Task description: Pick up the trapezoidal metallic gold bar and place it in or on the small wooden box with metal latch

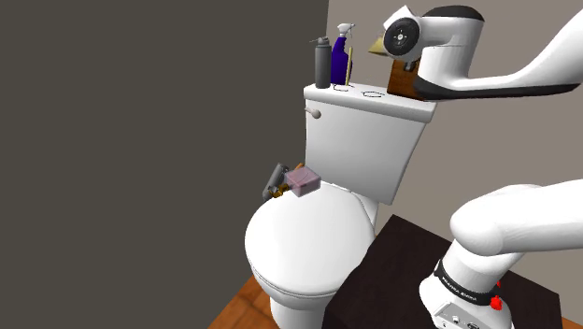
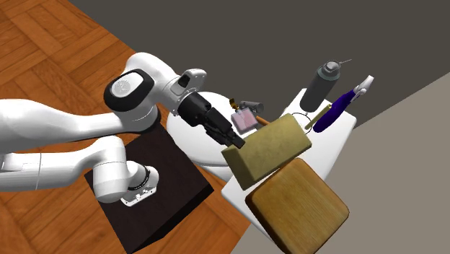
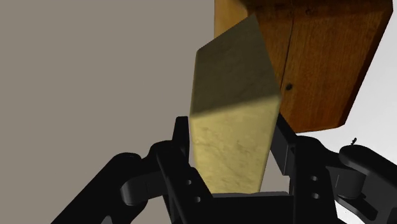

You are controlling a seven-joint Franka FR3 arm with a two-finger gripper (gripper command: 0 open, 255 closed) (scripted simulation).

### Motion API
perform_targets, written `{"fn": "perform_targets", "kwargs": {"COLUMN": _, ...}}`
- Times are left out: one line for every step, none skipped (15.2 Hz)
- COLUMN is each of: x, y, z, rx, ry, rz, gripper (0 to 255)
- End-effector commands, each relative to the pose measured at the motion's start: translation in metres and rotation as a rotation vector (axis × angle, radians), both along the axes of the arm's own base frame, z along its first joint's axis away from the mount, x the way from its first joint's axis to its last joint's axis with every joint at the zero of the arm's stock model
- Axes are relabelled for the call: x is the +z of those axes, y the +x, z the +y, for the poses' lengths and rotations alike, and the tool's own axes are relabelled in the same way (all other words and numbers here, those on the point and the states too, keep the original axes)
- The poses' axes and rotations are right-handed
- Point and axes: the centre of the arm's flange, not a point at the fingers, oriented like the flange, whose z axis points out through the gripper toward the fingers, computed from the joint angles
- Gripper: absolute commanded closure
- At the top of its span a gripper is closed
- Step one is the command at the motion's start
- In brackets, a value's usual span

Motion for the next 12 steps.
{"fn": "perform_targets", "kwargs": {"x": 0.011, "y": 0.000, "z": 0.000, "rx": 0.000, "ry": -0.001, "rz": -0.001, "gripper": 255}}
{"fn": "perform_targets", "kwargs": {"x": 0.016, "y": 0.000, "z": 0.000, "rx": 0.000, "ry": -0.001, "rz": -0.001, "gripper": 255}}
{"fn": "perform_targets", "kwargs": {"x": 0.022, "y": 0.000, "z": 0.000, "rx": 0.000, "ry": -0.001, "rz": -0.001, "gripper": 255}}
{"fn": "perform_targets", "kwargs": {"x": 0.027, "y": 0.000, "z": 0.000, "rx": 0.000, "ry": -0.001, "rz": -0.001, "gripper": 255}}
{"fn": "perform_targets", "kwargs": {"x": 0.032, "y": 0.000, "z": 0.000, "rx": 0.000, "ry": -0.001, "rz": -0.001, "gripper": 255}}
{"fn": "perform_targets", "kwargs": {"x": 0.037, "y": 0.000, "z": 0.000, "rx": 0.000, "ry": -0.001, "rz": -0.001, "gripper": 255}}
{"fn": "perform_targets", "kwargs": {"x": 0.043, "y": 0.000, "z": 0.000, "rx": 0.000, "ry": -0.001, "rz": -0.001, "gripper": 255}}
{"fn": "perform_targets", "kwargs": {"x": 0.048, "y": 0.000, "z": 0.000, "rx": 0.000, "ry": -0.001, "rz": -0.001, "gripper": 255}}
{"fn": "perform_targets", "kwargs": {"x": 0.053, "y": 0.000, "z": 0.000, "rx": 0.000, "ry": -0.001, "rz": -0.001, "gripper": 255}}
{"fn": "perform_targets", "kwargs": {"x": 0.059, "y": 0.000, "z": 0.000, "rx": 0.000, "ry": -0.001, "rz": -0.001, "gripper": 255}}
{"fn": "perform_targets", "kwargs": {"x": 0.062, "y": 0.000, "z": 0.000, "rx": 0.000, "ry": -0.001, "rz": -0.001, "gripper": 255}}
{"fn": "perform_targets", "kwargs": {"x": 0.062, "y": -0.004, "z": -0.013, "rx": 0.000, "ry": -0.001, "rz": -0.001, "gripper": 255}}
